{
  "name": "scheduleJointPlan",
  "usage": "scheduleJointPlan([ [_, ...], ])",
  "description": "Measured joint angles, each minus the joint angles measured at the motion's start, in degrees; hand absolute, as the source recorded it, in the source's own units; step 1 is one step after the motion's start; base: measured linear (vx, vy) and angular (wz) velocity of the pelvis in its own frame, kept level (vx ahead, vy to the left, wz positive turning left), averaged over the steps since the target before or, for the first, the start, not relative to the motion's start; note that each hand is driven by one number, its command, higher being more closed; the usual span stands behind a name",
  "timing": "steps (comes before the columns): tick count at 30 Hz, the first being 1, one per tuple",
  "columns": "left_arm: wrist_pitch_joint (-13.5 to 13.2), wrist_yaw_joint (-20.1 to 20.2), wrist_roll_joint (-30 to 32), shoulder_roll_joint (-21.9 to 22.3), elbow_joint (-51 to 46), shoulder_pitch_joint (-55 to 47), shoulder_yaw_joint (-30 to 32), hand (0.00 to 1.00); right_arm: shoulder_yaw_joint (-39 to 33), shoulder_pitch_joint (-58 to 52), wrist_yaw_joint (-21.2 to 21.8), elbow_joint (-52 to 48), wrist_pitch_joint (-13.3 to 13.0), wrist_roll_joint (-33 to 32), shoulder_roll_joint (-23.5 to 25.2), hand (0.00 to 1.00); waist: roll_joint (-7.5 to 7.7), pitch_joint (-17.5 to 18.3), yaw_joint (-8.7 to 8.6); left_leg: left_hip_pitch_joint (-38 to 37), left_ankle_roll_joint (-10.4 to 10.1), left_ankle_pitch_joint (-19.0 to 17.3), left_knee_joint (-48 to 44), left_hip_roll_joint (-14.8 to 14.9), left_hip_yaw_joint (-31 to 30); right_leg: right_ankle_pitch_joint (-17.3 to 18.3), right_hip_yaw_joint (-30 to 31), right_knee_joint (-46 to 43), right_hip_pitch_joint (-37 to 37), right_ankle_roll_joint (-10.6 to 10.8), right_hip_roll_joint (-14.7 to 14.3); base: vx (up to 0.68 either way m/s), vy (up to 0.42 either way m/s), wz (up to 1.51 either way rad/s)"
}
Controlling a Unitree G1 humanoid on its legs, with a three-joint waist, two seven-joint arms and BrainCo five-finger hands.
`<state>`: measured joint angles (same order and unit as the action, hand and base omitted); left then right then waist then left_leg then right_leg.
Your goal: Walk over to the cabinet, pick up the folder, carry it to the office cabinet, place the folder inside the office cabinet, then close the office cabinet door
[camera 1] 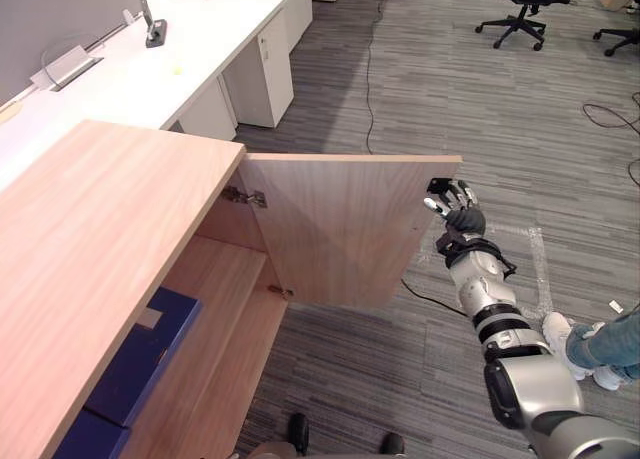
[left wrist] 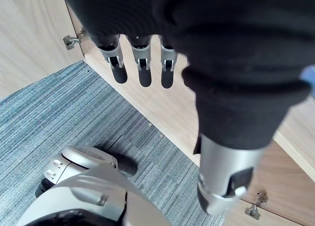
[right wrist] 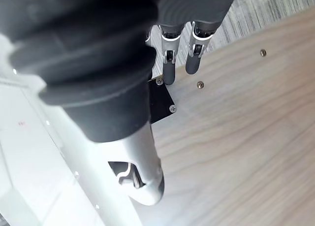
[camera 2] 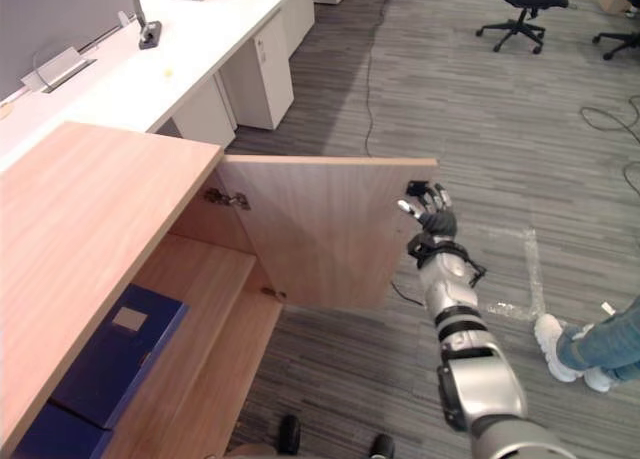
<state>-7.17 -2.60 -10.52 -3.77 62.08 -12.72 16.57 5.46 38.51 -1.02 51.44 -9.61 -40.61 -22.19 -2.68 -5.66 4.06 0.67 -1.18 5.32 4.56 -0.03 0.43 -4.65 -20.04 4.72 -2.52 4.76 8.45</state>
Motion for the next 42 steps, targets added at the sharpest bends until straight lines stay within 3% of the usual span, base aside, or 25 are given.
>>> scheduleJointPlan([
  [8,-0.1,1.9,2.0,-1.2,-0.3,-0.1,-0.7,0.0,8.8,4.2,2.9,2.2,2.4,8.0,-6.1,0.0,-1.22,-1.0,-0.17,0.4,-0.4,-0.3,-0.6,0.8,0.0,0.0,0.2,0.0,0.3,-0.2,-0.8,-0.03,-0.003,-0.01],
  [19,-0.2,1.9,3.9,-2.1,-0.3,0.1,-0.7,0.0,15.0,5.8,3.2,1.1,2.8,8.5,-7.5,0.0,-1.29,-1.0,-0.35,1.2,-1.2,-0.3,-1.0,2.7,-0.4,0.3,0.1,0.0,1.0,-0.8,-2.8,-0.01,-0.004,-0.01],
  [22,-0.2,1.9,4.4,-2.3,0.0,0.1,0.7,0.0,19.3,5.0,3.3,-2.7,3.4,8.4,-9.6,0.0,-1.26,-1.0,-1.14,1.3,-1.6,-0.5,-1.0,3.3,-0.1,0.4,0.4,0.0,1.2,-1.0,-3.3,-0.01,-0.015,-0.07],
  [29,-0.3,1.8,6.4,-2.7,1.2,1.3,5.1,0.0,30.7,-0.1,4.6,-21.8,5.8,7.7,-19.1,0.0,-1.19,-0.9,-3.04,1.2,-3.2,-1.7,-1.6,6.2,0.9,0.9,1.5,0.1,1.6,-2.0,-6.0,0.02,-0.049,-0.17],
  [32,-0.7,1.8,7.7,-2.5,2.7,2.5,6.2,0.0,36.9,-0.2,7.5,-29.7,6.5,5.7,-24.1,0.0,-1.19,-0.7,-3.18,0.9,-4.2,-2.6,-2.5,8.2,0.5,1.2,1.6,0.1,1.7,-2.8,-7.9,0.0,-0.097,-0.36],
  [35,-0.8,1.9,8.8,-2.1,3.3,3.1,7.6,0.0,43.2,-0.2,14.5,-38.5,6.7,5.8,-30.2,0.0,-1.08,0.7,-3.79,1.1,-4.6,-3.0,-3.3,9.7,0.4,1.9,1.7,0.0,1.8,-4.0,-9.4,0.02,-0.088,-0.12],
  [40,-0.9,2.0,8.8,-2.0,4.9,3.1,8.5,0.0,50.3,-0.2,26.2,-50.5,6.9,8.1,-33.5,0.0,-0.62,3.4,-3.72,1.4,-4.8,-3.1,-4.0,11.5,0.3,3.0,1.7,0.0,1.7,-6.0,-11.1,0.03,-0.05,-0.01],
  [42,-0.9,2.3,8.9,-1.7,4.9,3.1,9.1,0.0,52.4,-1.4,29.9,-54.9,6.7,8.2,-32.2,0.0,-0.42,4.6,-2.54,1.7,-4.8,-3.1,-4.0,12.0,0.1,3.2,1.5,0.1,2.1,-6.5,-11.7,0.01,-0.032,0.08],
])
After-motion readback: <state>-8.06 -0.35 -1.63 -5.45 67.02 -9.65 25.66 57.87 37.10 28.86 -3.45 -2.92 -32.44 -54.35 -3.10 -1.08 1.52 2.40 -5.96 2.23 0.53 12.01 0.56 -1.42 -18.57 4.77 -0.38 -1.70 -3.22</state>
